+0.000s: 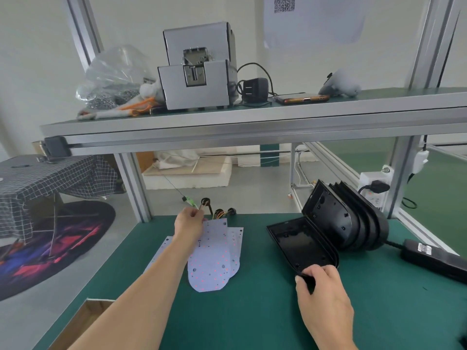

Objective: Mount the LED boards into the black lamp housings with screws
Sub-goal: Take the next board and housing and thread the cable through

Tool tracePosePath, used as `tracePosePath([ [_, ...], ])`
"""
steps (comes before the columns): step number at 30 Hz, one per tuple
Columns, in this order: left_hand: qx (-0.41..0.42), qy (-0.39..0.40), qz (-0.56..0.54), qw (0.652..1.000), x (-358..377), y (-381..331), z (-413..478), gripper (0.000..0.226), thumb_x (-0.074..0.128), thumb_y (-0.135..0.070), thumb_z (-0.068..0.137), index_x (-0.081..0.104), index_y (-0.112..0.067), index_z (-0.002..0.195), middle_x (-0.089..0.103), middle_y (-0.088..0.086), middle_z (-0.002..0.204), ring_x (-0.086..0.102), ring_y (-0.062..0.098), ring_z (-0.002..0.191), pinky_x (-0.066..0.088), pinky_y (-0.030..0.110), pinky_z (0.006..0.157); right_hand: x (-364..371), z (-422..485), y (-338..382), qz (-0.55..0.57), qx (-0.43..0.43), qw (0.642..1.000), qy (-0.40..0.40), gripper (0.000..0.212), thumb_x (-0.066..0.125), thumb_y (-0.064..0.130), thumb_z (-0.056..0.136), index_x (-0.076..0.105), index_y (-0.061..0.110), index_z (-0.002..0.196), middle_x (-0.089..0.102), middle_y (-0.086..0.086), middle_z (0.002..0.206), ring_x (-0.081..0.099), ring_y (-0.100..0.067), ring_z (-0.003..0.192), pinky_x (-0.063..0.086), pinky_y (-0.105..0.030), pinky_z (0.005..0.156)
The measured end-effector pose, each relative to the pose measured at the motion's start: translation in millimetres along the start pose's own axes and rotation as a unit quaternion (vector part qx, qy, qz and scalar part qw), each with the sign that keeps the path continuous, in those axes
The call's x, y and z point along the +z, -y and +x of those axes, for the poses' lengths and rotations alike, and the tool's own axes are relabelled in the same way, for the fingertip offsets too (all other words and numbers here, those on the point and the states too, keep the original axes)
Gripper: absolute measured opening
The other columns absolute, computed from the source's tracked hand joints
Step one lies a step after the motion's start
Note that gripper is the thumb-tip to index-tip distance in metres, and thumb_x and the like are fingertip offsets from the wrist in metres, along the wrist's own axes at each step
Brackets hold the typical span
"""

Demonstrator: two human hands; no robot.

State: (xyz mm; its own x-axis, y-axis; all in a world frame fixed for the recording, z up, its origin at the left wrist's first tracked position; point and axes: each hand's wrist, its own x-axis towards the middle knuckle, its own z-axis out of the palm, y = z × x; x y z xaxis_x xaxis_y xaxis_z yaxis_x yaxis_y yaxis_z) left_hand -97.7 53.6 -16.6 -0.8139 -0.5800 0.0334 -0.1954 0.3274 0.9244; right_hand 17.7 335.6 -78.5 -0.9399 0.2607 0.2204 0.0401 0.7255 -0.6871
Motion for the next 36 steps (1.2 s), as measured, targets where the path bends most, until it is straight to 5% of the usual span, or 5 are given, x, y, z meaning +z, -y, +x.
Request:
tracePosePath([
  [8,0.095,0.008,-0.145,0.985,-53,-34,-67,0.036,0.074,-0.022,0.087,0.047,-0.003,0.073,0.036,0.008,0.070,0.033,0.022,0.069,0.029,0.035,0.066,-4,-4,-2,0.096,0.002,0.993,-0.069,0.050,0.052,0.057,0.092,0.049,0.018,0.061,0.049,0.008,0.081,0.052,-0.009,0.066,0.038,-0.030,0.057],
  [17,0.263,0.132,-0.128,0.947,-95,-87,-150,0.048,0.072,-0.029,0.092,0.046,-0.013,0.055,0.041,-0.002,0.070,0.039,0.013,0.063,0.032,0.031,0.068,-33,-45,-5,0.154,-0.093,0.980,0.081,0.025,0.064,0.004,0.082,0.050,0.008,0.062,0.064,0.008,0.085,0.056,-0.011,0.076,0.043,-0.022,0.067],
  [21,0.313,0.176,-0.113,0.926,-108,-107,-186,0.027,0.059,-0.044,0.093,0.076,-0.037,0.073,0.052,-0.008,0.135,0.047,-0.006,0.126,0.038,0.021,0.105,-44,-62,-12,0.145,-0.129,0.971,0.141,0.027,0.064,0.002,0.082,0.047,0.007,0.061,0.066,0.016,0.094,0.055,-0.002,0.082,0.036,-0.016,0.070],
  [26,0.347,0.244,-0.166,0.890,-129,-128,-219,0.039,0.049,-0.044,0.101,0.075,-0.030,0.075,0.069,-0.016,0.125,0.049,0.001,0.134,0.029,0.031,0.111,-61,-81,-25,0.109,-0.158,0.964,0.183,0.029,0.061,0.005,0.080,0.045,0.015,0.059,0.065,0.024,0.101,0.048,-0.003,0.106,0.035,-0.013,0.080],
  [36,0.247,0.550,-0.426,0.674,-140,-175,-273,0.043,0.059,-0.048,0.090,0.070,-0.010,0.073,0.074,0.014,0.114,0.072,0.030,0.105,0.057,0.043,0.095,-88,-100,9,0.216,-0.168,0.958,0.088,0.057,0.076,0.033,0.079,0.046,0.050,0.124,0.039,0.033,0.125,0.050,0.001,0.104,0.046,-0.023,0.087],
])
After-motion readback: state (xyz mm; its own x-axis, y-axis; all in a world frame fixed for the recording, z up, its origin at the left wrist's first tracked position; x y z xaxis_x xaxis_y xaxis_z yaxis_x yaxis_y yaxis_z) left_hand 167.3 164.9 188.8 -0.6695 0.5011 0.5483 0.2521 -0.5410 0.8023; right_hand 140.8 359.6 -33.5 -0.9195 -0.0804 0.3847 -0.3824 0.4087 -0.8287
